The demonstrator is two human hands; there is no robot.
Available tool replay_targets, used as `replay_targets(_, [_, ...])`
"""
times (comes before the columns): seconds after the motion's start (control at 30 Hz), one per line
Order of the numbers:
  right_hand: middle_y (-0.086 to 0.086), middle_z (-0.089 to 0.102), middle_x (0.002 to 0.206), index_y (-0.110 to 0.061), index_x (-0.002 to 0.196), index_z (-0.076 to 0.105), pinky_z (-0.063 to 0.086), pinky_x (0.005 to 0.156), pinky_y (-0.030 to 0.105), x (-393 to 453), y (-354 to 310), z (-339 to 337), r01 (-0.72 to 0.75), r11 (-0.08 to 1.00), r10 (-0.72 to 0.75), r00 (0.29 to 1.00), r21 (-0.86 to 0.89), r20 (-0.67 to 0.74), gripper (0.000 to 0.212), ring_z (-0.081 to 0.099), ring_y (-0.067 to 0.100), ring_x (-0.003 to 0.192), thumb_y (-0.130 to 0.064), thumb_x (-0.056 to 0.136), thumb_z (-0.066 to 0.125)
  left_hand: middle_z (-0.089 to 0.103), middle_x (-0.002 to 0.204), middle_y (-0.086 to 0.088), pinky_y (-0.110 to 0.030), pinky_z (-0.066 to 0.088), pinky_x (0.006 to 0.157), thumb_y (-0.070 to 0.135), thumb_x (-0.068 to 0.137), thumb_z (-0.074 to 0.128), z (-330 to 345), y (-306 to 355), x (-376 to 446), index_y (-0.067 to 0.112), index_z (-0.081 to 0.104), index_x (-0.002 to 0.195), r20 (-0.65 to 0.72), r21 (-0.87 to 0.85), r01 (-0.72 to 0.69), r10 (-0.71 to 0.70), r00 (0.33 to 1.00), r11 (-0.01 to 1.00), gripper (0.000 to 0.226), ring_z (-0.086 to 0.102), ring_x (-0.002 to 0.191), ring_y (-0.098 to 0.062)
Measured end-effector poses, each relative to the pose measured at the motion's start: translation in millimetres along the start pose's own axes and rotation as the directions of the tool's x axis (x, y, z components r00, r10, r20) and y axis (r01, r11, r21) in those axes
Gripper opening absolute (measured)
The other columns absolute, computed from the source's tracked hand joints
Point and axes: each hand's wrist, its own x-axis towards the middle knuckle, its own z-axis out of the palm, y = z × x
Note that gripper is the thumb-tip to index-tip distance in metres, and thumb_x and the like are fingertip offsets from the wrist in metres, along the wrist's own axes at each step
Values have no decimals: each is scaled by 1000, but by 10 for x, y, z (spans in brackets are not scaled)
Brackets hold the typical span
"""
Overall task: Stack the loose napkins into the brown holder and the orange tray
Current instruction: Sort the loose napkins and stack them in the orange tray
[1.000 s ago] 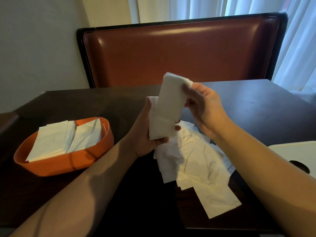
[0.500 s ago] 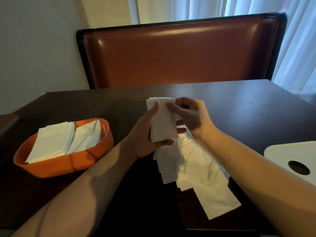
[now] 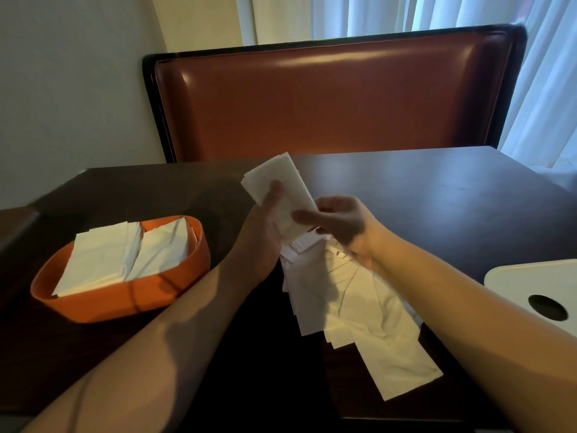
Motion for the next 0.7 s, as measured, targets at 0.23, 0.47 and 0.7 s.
replay_targets(0.23, [15,66,81,-4,94,69,46,59,27,73,18,-380,211,912,-262,960,-352,-103,20,56,12,64,-17,82,79,69,100,-4,-33,57,83,-1,86,65,-98,-68,137,13,61,120,-201,330,-91,165,966,939,36,68,91,-16])
replay_targets(0.47, [9,69,74,-10,92,73,50,60,36,26,117,-421,85,928,-96,995,-362,-13,13,55,27,60,-19,84,78,68,107,-15,-40,55,87,-2,86,64,-142,-108,137,14,64,108,-195,460,46,50,980,887,27,65,97,-22])
replay_targets(0.7, [0,69,86,-12,99,71,52,77,25,-11,-81,-473,163,974,-162,987,158,-15,26,64,17,90,-24,77,75,66,96,-12,-31,48,69,60,96,34,-133,-22,101,10,63,109,101,114,180,-192,976,977,59,61,84,-23])
